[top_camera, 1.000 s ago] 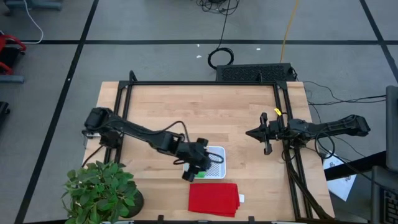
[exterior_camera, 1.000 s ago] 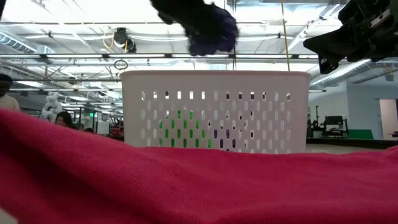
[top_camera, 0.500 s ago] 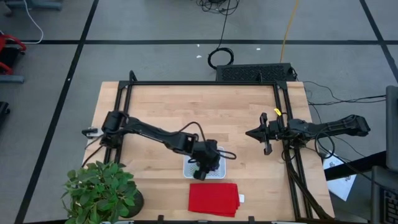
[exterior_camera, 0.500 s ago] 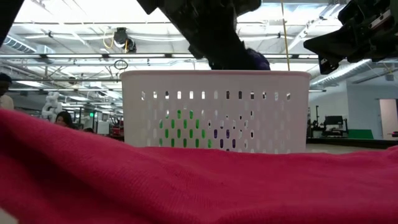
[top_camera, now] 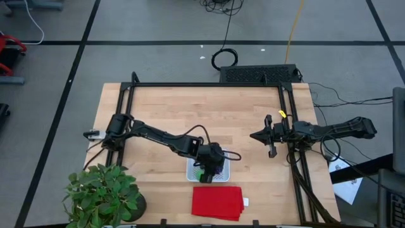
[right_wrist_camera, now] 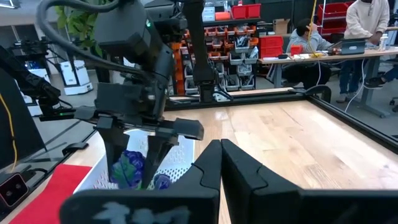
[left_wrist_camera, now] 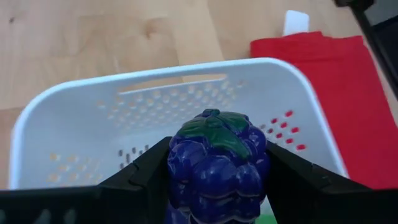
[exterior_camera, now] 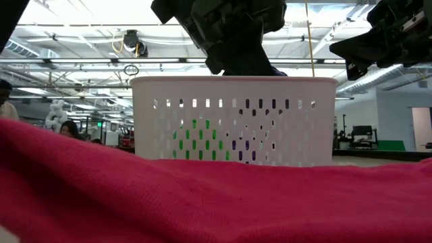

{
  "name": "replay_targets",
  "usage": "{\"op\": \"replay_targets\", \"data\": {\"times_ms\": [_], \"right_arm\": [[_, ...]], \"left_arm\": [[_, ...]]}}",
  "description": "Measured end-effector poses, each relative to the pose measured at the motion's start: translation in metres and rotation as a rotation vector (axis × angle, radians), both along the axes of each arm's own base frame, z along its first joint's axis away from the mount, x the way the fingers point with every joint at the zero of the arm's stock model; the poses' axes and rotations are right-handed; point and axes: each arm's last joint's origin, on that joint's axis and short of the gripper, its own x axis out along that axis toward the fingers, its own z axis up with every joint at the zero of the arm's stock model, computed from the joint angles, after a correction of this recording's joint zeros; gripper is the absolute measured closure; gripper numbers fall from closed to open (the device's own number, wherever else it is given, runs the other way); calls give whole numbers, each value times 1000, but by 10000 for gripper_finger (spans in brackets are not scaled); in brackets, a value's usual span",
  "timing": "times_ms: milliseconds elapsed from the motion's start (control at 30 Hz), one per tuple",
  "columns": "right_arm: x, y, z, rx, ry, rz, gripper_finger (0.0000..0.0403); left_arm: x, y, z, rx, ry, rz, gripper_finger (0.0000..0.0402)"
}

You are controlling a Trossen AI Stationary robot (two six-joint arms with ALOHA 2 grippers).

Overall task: Pick and placing Produce into tupperware
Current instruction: Put the blue grapes into the white bin

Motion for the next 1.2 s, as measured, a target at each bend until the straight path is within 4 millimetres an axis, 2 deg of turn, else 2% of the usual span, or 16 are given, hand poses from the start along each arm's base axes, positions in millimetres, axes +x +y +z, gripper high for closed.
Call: {"op": "replay_targets", "data": {"times_ms": [267,400,600,1200], "right_arm": [[0,0,0,0,0,0,403],[0,0,1,-7,-9,0,403],[0,0,1,-14,-13,0,403],[0,0,2,-14,-16,0,403]], "left_arm": [[-6,-14,-3,93,26,18,195],[-7,-13,-3,101,32,43,195],[-3,-11,7,119,35,60,195],[-1,-12,-15,129,100,21,195]]}}
